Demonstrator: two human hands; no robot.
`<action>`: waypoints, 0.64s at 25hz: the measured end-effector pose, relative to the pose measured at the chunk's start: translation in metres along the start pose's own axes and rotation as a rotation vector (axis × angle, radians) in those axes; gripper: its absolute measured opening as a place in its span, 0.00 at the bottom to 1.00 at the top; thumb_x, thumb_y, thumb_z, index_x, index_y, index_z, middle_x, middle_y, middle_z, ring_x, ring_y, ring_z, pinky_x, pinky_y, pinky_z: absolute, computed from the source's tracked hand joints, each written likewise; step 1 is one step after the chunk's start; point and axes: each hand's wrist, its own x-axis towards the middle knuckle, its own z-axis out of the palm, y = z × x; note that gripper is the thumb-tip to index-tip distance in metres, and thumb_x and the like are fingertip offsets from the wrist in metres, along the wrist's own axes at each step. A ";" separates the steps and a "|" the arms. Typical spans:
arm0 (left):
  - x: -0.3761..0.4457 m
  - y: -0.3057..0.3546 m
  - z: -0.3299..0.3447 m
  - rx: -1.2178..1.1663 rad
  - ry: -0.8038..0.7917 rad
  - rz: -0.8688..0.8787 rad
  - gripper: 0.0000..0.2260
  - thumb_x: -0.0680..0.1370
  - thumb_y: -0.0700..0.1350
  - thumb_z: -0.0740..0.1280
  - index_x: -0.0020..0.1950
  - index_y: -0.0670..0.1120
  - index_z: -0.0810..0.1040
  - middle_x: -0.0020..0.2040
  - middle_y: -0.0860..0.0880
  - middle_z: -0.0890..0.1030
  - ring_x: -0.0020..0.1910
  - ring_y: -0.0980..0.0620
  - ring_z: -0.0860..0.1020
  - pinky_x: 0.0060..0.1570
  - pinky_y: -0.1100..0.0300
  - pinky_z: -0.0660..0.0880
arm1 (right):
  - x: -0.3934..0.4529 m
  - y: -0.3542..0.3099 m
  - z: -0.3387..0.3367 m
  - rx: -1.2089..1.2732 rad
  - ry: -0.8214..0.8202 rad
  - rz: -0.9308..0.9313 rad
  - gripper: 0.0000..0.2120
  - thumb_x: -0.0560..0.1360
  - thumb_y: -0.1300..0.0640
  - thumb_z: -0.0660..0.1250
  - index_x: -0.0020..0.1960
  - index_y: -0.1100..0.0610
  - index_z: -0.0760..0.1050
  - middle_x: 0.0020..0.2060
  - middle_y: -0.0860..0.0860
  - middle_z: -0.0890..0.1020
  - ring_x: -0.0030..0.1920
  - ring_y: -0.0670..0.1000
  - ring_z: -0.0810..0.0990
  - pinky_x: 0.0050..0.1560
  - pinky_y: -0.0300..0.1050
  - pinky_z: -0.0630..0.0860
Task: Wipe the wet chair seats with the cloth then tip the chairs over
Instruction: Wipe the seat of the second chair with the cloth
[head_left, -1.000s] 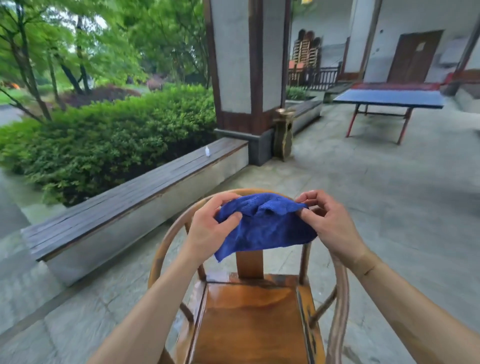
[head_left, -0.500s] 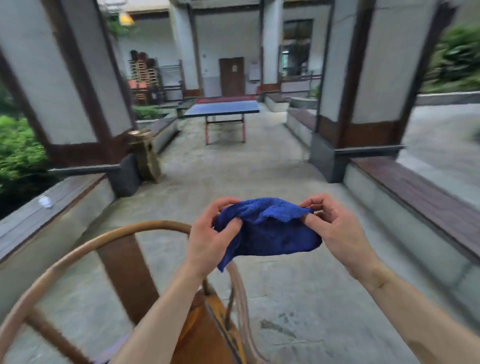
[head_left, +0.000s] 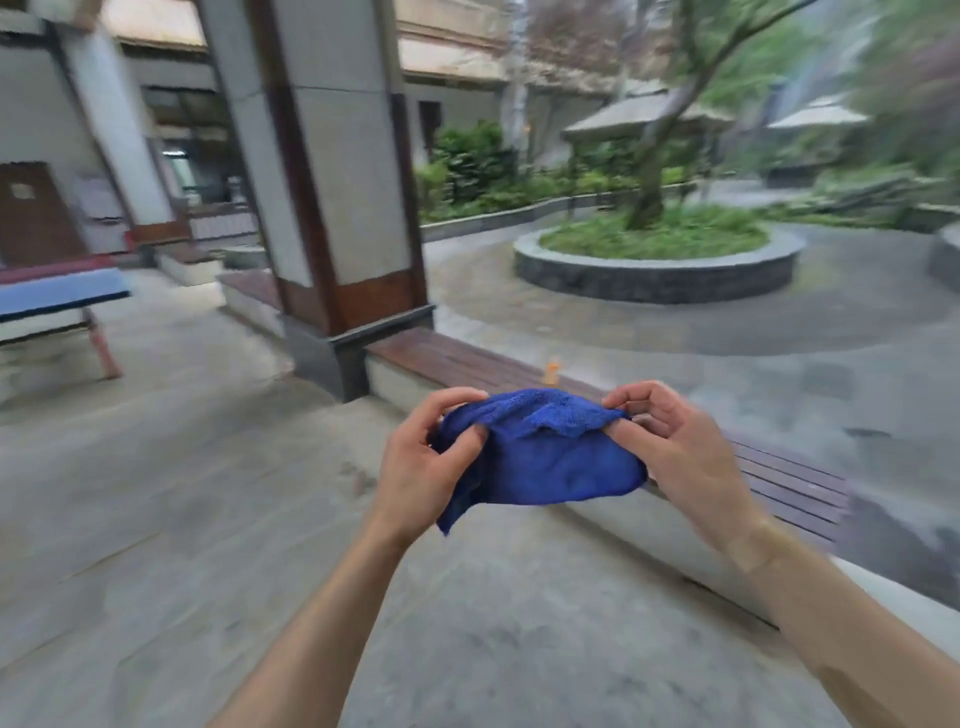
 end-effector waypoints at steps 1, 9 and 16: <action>0.013 0.001 0.036 -0.033 -0.049 0.011 0.12 0.74 0.41 0.69 0.53 0.55 0.81 0.49 0.53 0.85 0.47 0.51 0.83 0.49 0.55 0.80 | 0.001 0.003 -0.034 -0.025 0.056 0.008 0.13 0.75 0.71 0.66 0.47 0.53 0.79 0.40 0.42 0.83 0.39 0.48 0.78 0.41 0.36 0.74; 0.058 0.028 0.304 -0.274 -0.513 0.044 0.13 0.78 0.33 0.69 0.54 0.51 0.81 0.47 0.54 0.86 0.48 0.54 0.83 0.49 0.60 0.80 | -0.046 0.016 -0.266 -0.189 0.535 0.104 0.16 0.76 0.68 0.67 0.43 0.47 0.80 0.39 0.45 0.83 0.39 0.49 0.78 0.39 0.42 0.73; 0.024 0.054 0.491 -0.468 -0.958 0.050 0.10 0.74 0.42 0.71 0.52 0.56 0.83 0.47 0.48 0.86 0.48 0.49 0.84 0.49 0.49 0.82 | -0.147 0.013 -0.379 -0.355 0.980 0.177 0.14 0.75 0.70 0.67 0.45 0.51 0.79 0.40 0.48 0.83 0.38 0.47 0.77 0.40 0.39 0.75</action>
